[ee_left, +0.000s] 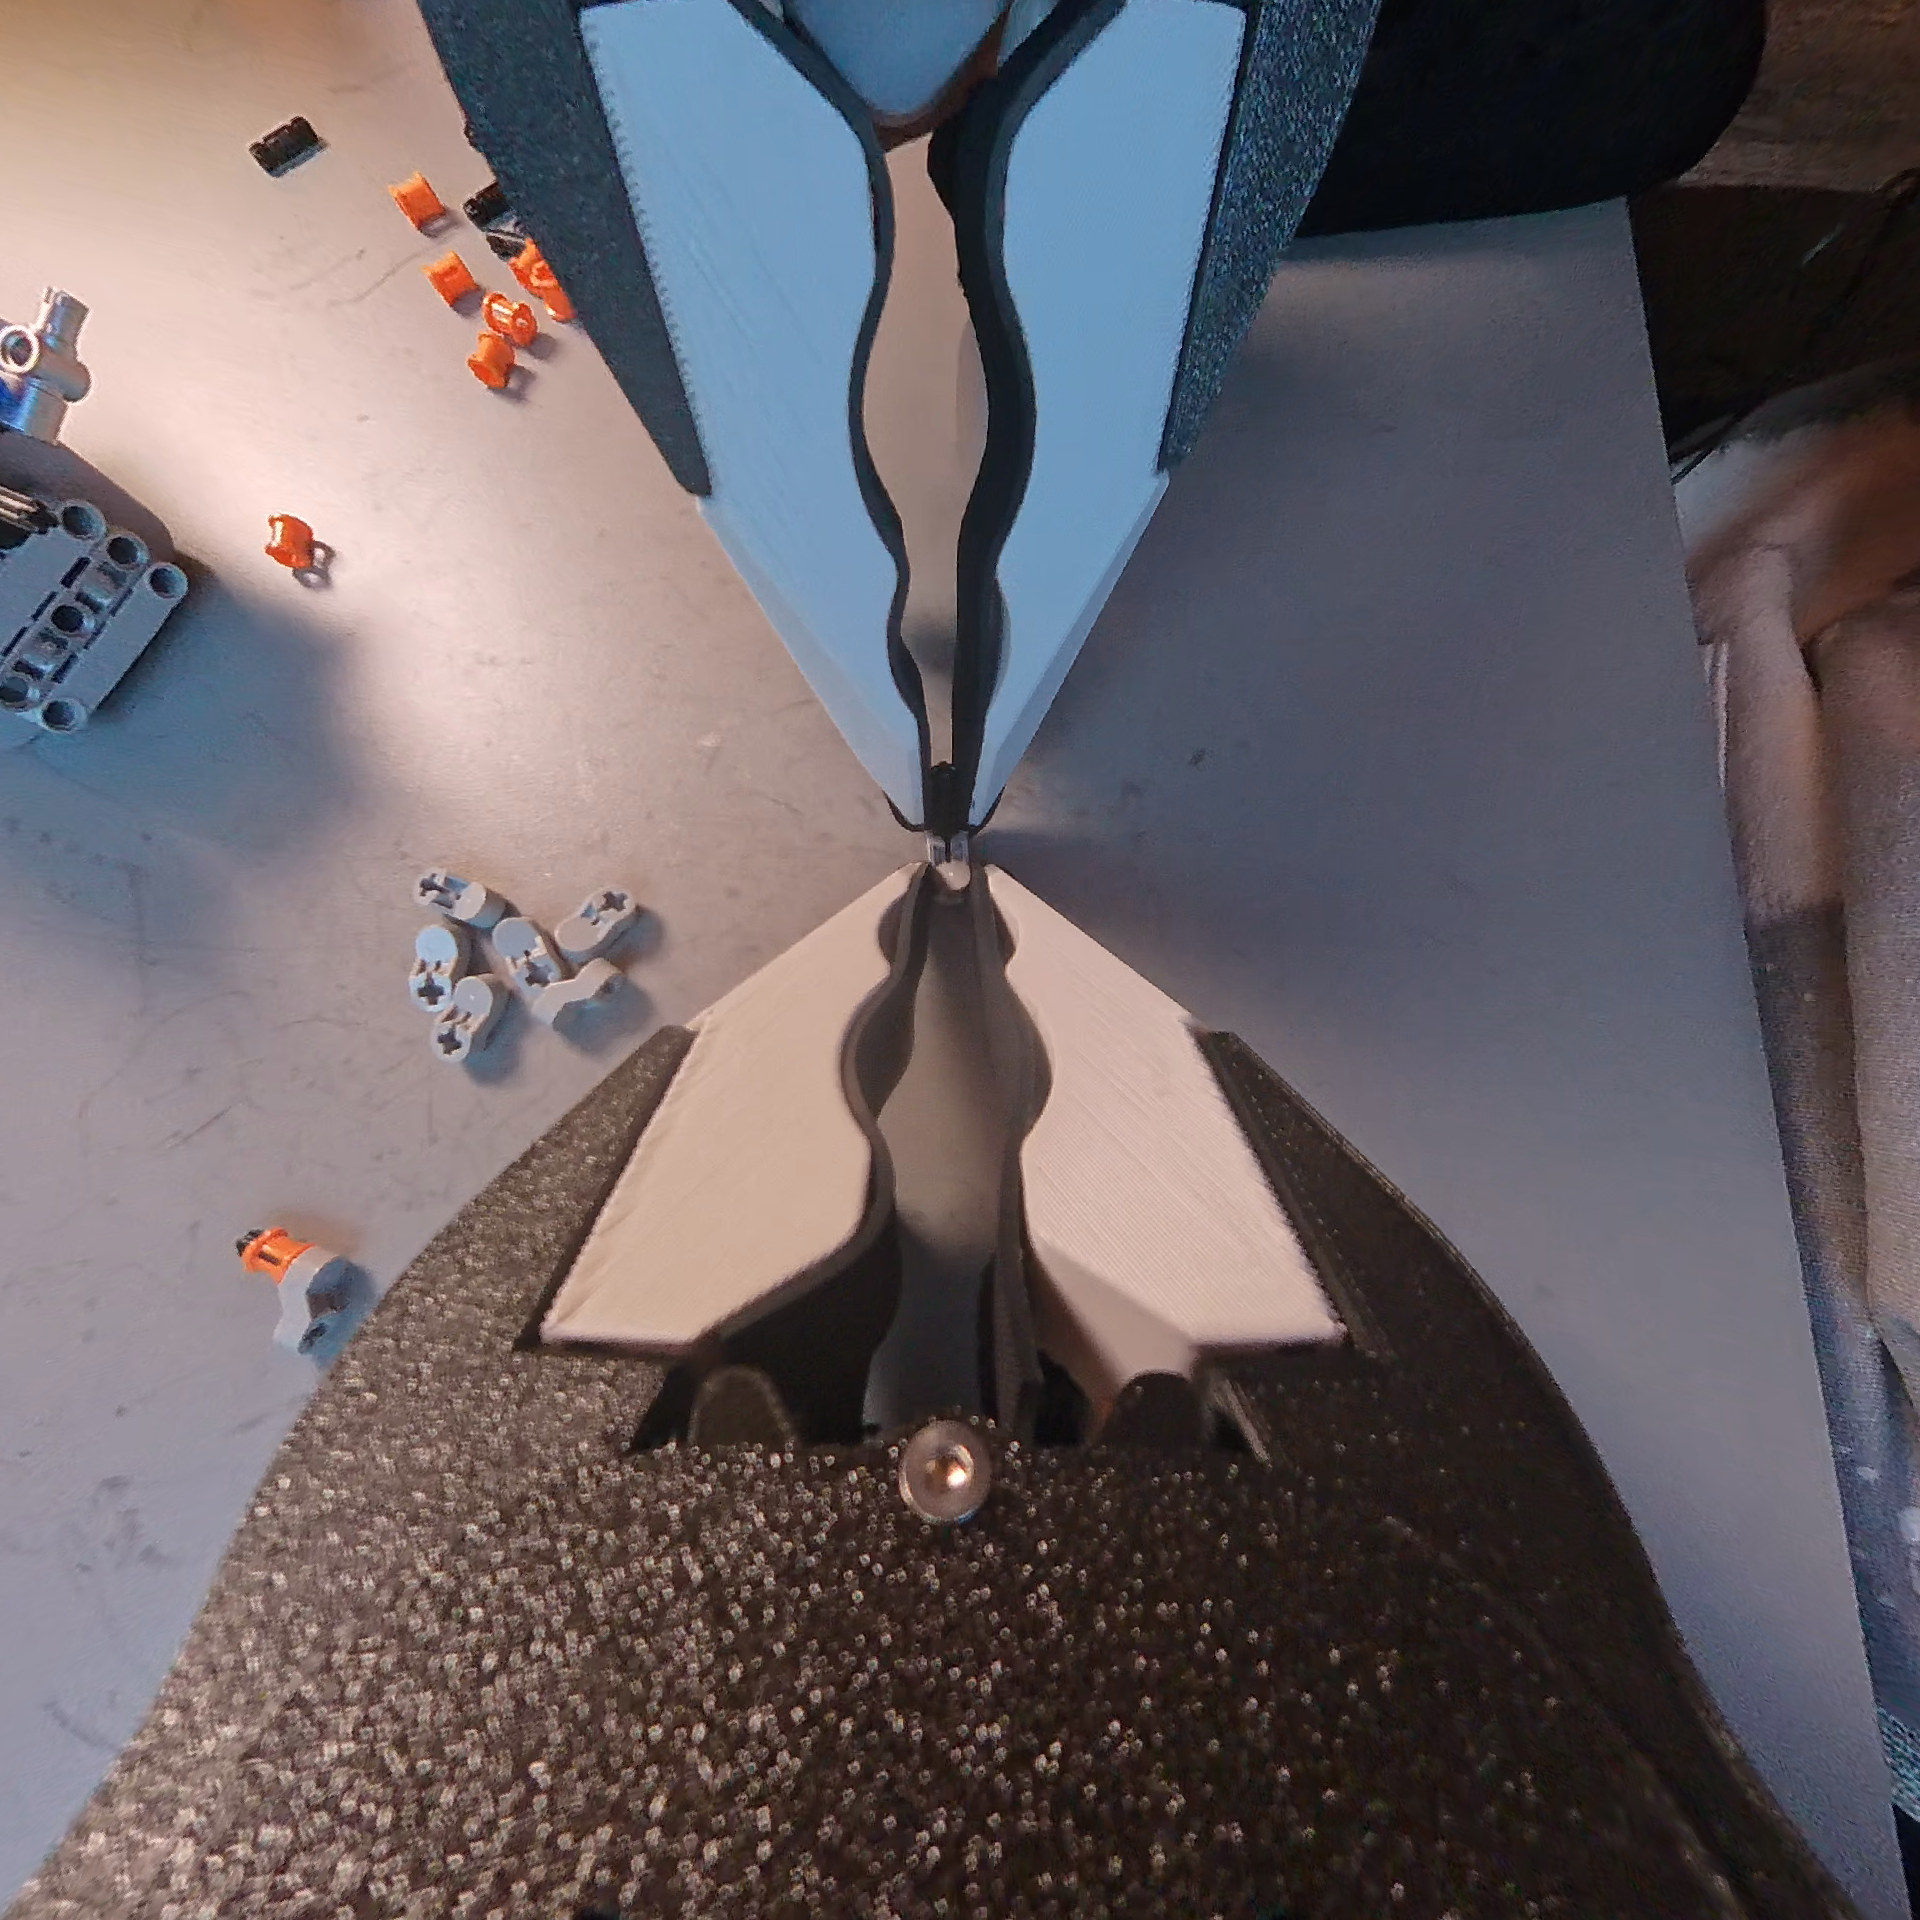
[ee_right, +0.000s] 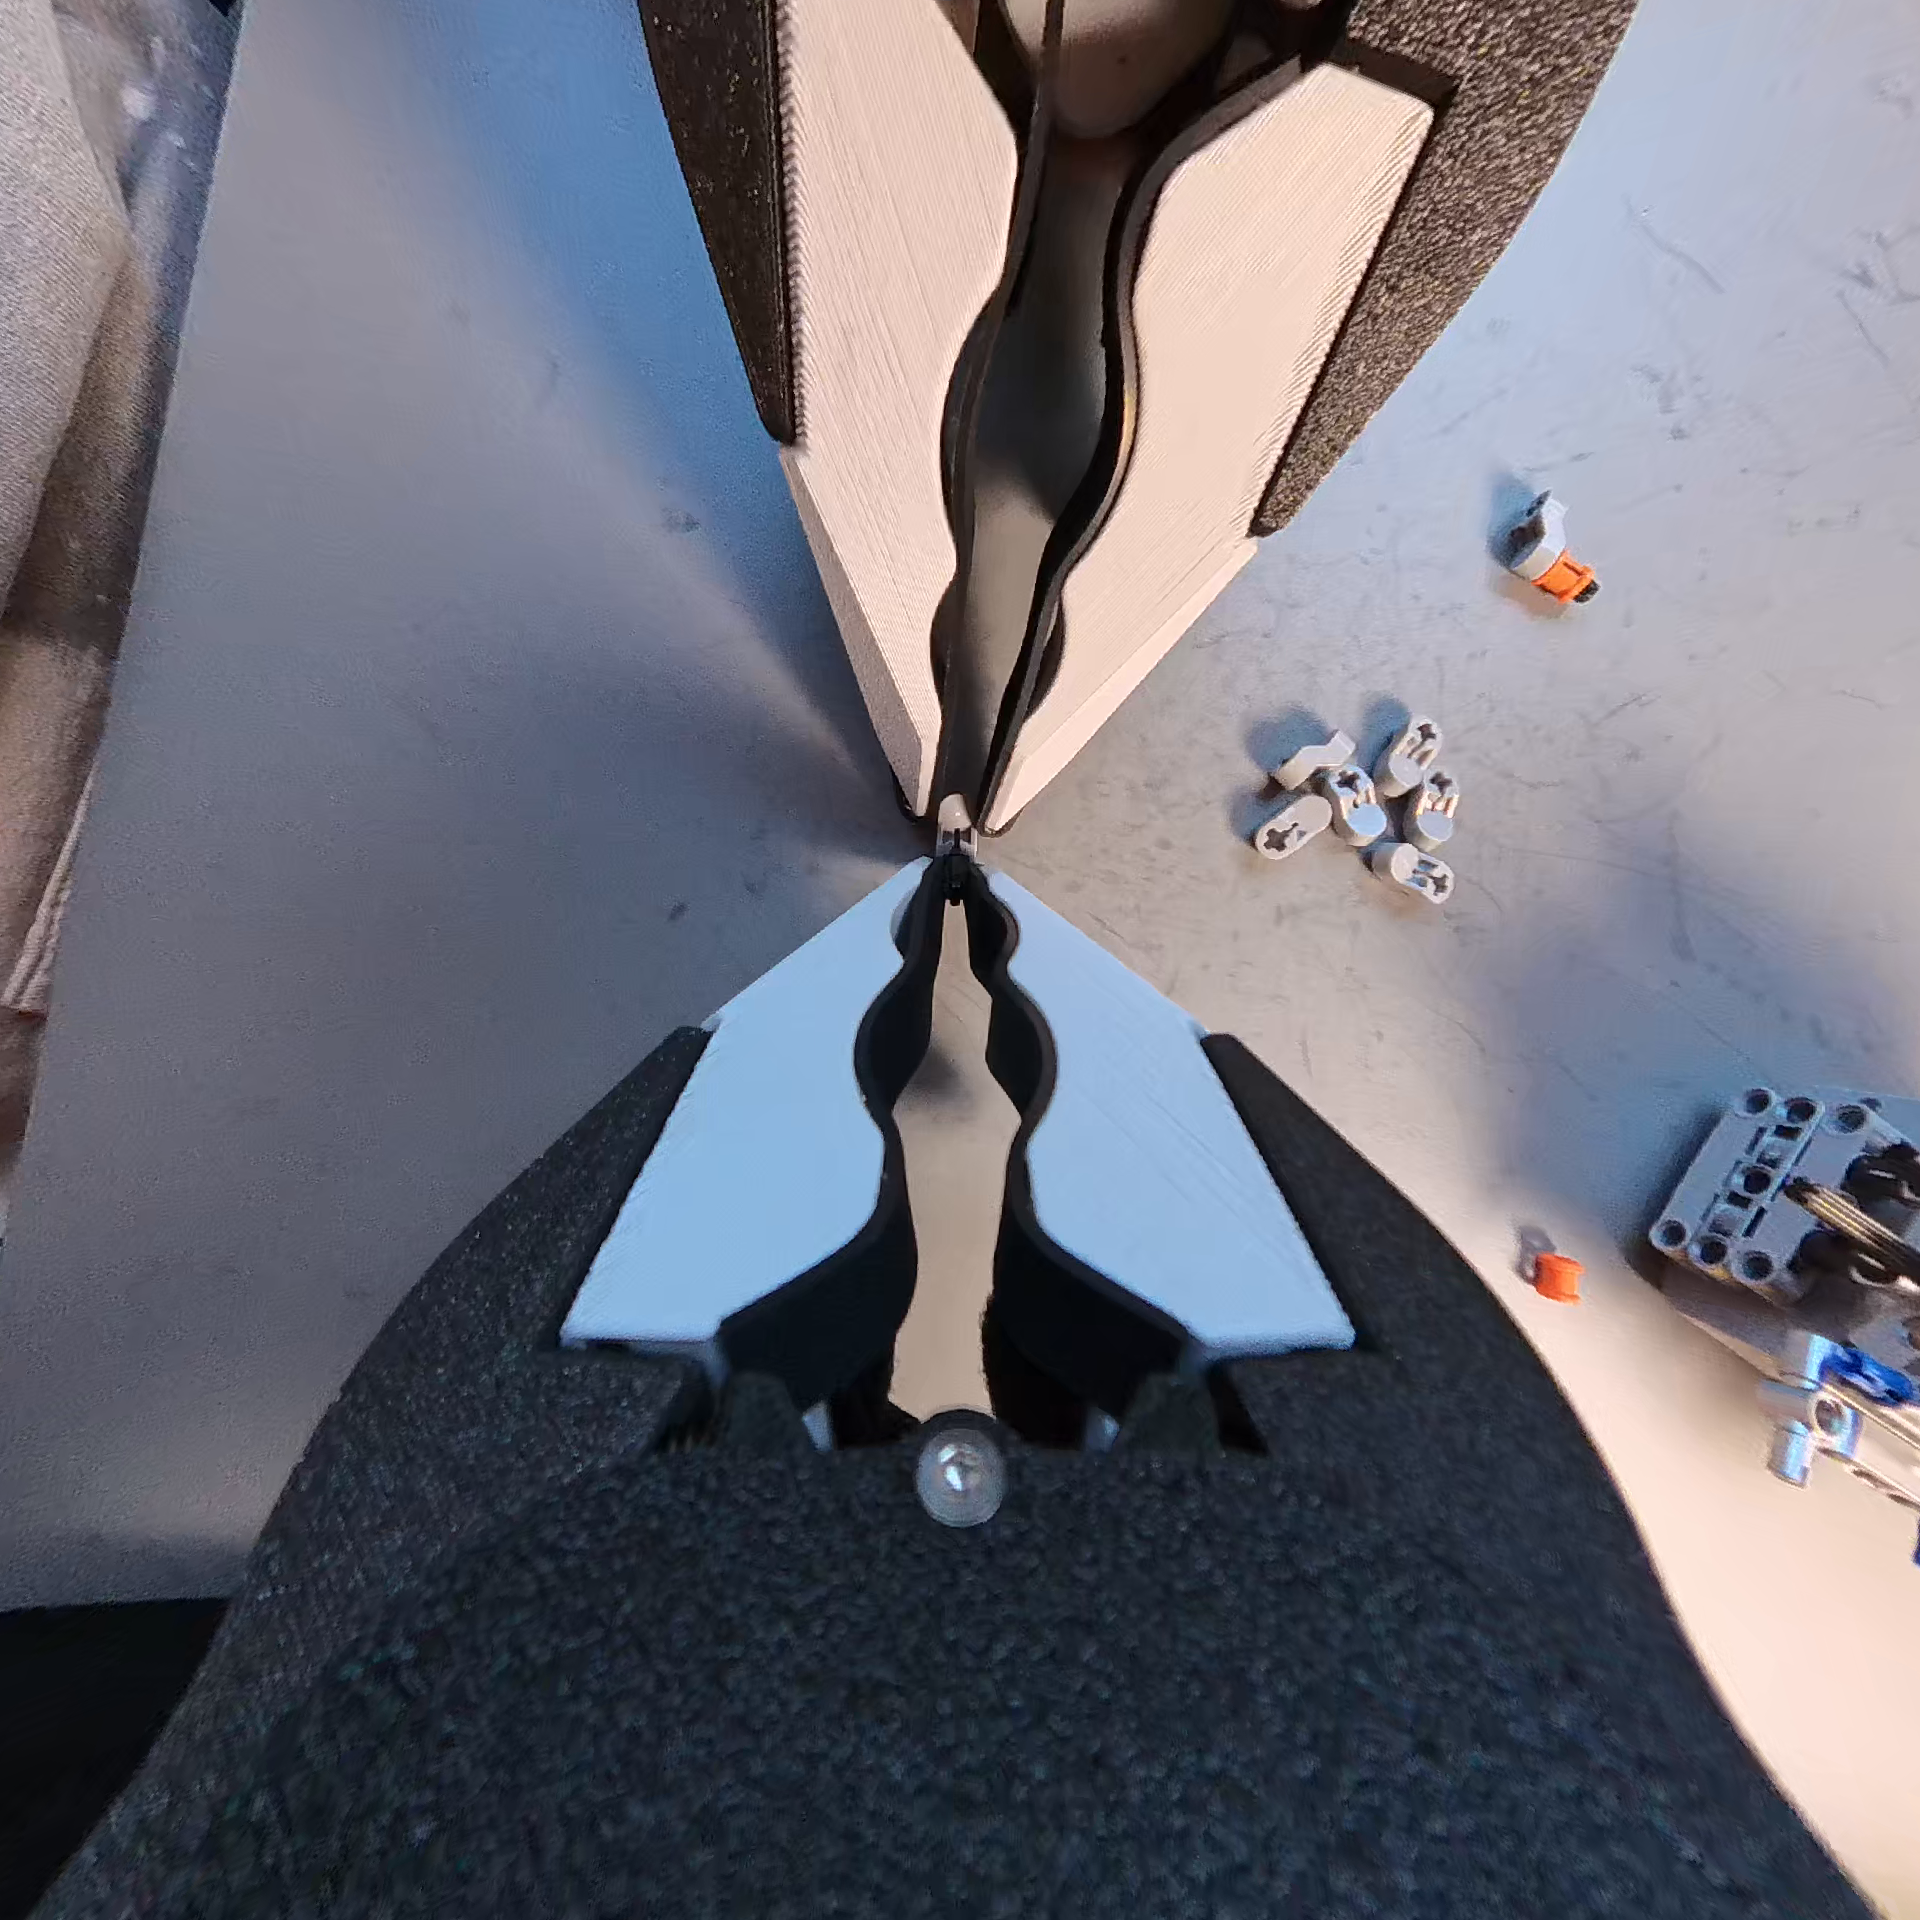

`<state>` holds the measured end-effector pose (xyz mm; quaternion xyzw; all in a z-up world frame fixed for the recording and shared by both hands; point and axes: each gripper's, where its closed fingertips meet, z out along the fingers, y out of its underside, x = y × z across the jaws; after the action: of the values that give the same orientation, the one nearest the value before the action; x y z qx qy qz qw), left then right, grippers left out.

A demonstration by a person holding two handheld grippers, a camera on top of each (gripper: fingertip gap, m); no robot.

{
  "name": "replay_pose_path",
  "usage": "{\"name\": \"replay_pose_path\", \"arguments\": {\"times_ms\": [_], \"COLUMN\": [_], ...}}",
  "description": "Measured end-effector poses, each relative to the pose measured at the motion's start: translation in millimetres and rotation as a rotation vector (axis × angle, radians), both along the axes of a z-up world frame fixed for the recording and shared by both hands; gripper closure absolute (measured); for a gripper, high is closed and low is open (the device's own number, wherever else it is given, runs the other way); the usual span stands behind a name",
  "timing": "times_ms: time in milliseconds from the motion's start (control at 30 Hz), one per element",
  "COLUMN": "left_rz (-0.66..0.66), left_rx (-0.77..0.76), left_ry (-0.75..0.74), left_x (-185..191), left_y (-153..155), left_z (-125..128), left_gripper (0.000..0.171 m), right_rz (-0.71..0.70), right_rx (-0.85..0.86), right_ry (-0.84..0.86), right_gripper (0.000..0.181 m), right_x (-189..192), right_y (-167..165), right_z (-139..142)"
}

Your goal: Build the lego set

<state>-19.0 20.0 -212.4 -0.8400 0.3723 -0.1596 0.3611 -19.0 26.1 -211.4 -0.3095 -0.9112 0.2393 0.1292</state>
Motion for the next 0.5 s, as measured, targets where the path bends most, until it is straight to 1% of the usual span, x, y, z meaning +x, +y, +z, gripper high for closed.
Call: {"name": "replay_pose_path", "arguments": {"times_ms": [167, 333, 500], "left_rz": [-0.004, -0.013, -0.013], "left_rx": [0.005, 0.036, 0.029], "left_ry": [-0.001, 0.019, 0.014], "left_x": [-0.3, -0.5, -0.7], "left_y": [-0.3, -0.7, -0.7], "left_z": [0.0, 0.0, -0.1], "left_gripper": [0.167, 0.167, 0.167], "right_rz": [0.006, -0.006, -0.004], "right_rx": [0.041, 0.022, 0.002], "right_ry": [-0.015, -0.023, 0.008], "right_gripper": [0.179, 0.178, 0.178], "right_x": [-0.1, -1.9, -2.5], "right_y": [-0.5, -2.1, -2.2], "right_z": [-0.2, -0.2, 0.0]}}
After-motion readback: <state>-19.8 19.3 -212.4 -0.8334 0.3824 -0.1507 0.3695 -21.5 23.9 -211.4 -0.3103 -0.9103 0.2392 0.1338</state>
